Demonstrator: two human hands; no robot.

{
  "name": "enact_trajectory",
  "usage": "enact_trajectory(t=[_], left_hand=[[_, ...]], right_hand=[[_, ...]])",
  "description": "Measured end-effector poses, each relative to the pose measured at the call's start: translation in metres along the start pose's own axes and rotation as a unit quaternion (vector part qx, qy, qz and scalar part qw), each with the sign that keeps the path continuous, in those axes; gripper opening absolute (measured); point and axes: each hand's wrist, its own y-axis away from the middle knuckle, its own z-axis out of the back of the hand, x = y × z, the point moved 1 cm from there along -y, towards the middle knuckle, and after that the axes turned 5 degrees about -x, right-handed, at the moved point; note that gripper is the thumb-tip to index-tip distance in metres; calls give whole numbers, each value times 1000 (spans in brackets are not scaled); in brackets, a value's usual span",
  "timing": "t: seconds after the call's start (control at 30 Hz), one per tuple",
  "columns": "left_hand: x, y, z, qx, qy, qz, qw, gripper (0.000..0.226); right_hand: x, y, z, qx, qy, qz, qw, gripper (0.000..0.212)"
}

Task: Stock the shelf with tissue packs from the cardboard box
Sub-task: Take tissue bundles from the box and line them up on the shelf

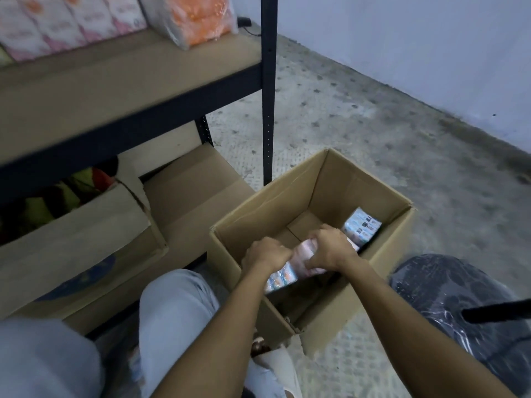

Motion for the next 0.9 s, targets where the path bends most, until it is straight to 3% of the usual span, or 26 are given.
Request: enact_trajectory(t=[0.43,0.73,0.9], left_hand=[[-13,67,112,-41,81,-119,989,25],[2,130,195,-108,148,-204,962,22],[14,170,239,-156,177,-226,945,17]], right_hand=[[35,46,94,-135,-92,18,986,60],[74,102,163,-245,-149,66,956,53],[93,123,193,-279,-195,78,937,64]])
